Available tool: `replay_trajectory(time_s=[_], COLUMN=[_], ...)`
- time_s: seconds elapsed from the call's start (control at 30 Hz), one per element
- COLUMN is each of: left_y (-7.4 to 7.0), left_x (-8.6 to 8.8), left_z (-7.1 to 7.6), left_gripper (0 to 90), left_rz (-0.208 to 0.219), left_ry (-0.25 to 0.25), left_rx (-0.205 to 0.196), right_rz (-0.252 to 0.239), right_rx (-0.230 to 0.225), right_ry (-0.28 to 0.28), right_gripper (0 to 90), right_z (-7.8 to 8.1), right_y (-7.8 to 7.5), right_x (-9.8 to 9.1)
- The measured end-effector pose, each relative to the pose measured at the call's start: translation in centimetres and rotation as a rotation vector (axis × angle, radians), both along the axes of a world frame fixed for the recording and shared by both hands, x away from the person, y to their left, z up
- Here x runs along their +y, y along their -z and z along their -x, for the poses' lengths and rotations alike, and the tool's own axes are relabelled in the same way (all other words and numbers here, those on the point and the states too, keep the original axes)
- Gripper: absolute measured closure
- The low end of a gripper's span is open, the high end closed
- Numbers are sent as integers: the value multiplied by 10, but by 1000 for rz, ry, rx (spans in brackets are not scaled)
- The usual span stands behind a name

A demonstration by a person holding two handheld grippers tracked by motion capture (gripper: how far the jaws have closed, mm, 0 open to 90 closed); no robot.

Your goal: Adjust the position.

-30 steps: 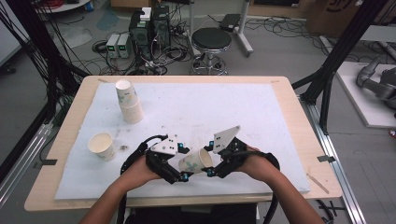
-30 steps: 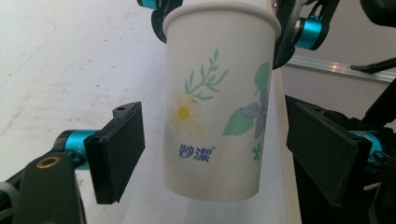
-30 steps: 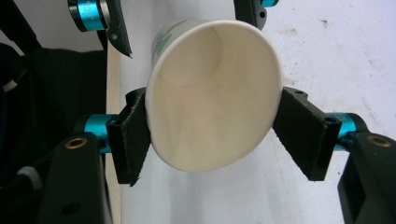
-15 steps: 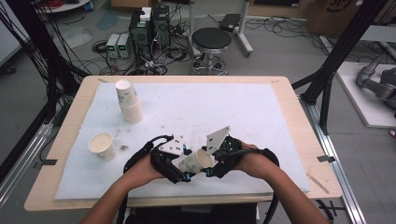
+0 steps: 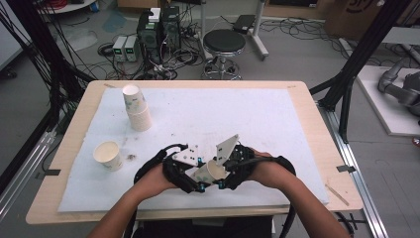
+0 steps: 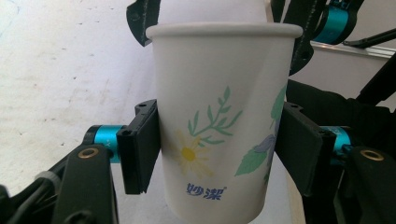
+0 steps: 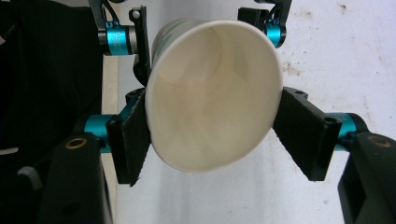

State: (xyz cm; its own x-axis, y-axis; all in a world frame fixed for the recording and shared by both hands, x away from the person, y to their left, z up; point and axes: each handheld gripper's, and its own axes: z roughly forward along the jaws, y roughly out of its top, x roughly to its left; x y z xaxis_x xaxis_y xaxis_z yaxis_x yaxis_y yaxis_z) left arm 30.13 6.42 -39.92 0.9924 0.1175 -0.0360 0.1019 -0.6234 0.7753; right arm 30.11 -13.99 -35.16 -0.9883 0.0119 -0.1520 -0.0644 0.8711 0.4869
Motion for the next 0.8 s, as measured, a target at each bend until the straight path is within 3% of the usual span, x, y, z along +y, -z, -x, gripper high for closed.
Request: replay_trajectory(time_s=[0.3, 0.43, 0.57, 0.67, 0.8], left_y=[1, 2, 10, 17, 23], left_x=[1, 4, 12, 18, 25], left_z=[0, -1, -2, -2, -2], left_gripper=[332, 317, 309, 304, 300], left_rz=[41, 56, 109, 138, 169], left_ry=[-16, -40, -98, -135, -175], left_rx=[6, 10, 30, 36, 37], right_rz=[-19, -112, -232, -317, -389], right_rx=[15, 39, 58, 67, 72], right_ry=[6, 42, 89, 126, 189], right_gripper=[268, 232, 225, 225, 224], right_z=[-1, -3, -5, -5, -5], right_y=[-2, -8, -14, -13, -8], right_x=[-1, -8, -24, -37, -53])
